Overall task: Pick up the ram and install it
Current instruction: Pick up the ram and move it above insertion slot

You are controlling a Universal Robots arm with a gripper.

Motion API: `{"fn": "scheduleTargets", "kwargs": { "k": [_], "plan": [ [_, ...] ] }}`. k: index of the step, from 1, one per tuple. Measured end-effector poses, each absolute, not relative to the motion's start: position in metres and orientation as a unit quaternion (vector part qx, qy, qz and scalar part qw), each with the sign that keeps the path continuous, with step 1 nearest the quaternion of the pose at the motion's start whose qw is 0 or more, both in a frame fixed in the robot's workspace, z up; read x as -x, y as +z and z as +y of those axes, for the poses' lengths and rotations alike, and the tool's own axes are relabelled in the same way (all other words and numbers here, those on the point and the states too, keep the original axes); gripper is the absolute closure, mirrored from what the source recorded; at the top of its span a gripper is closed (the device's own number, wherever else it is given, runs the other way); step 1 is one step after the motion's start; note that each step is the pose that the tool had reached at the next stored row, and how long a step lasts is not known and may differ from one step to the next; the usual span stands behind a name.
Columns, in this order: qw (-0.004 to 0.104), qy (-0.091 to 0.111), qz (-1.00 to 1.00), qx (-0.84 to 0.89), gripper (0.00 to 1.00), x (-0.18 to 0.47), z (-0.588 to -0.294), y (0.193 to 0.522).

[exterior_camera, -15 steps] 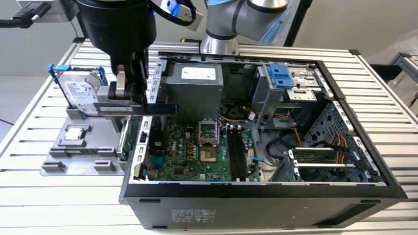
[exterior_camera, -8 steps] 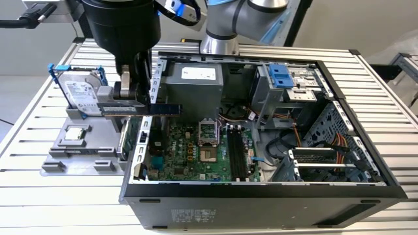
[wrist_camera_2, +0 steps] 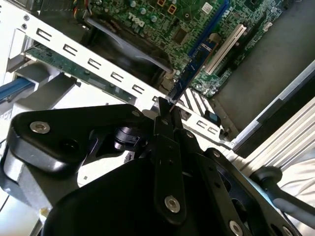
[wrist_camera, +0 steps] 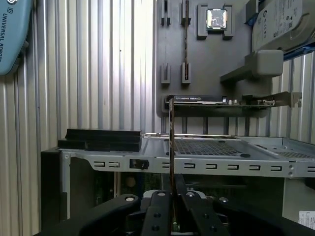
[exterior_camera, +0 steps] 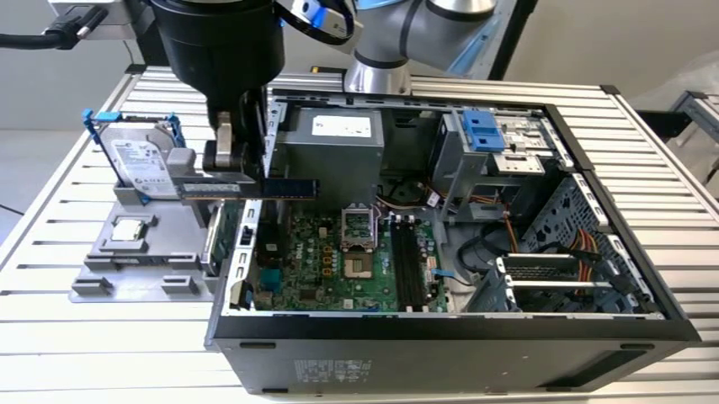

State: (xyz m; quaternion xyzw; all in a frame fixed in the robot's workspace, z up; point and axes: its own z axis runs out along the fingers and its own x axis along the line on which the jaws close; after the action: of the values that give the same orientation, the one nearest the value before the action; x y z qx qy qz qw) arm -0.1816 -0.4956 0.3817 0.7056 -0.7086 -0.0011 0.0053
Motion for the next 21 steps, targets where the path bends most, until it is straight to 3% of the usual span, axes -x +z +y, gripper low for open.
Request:
{"fn": "scheduleTargets", "kwargs": {
  "k": [21],
  "plan": [
    [0.005,-0.001,-0.709,-0.706,1.00,0.1726,-0.4956,0.3816]
  ]
}}
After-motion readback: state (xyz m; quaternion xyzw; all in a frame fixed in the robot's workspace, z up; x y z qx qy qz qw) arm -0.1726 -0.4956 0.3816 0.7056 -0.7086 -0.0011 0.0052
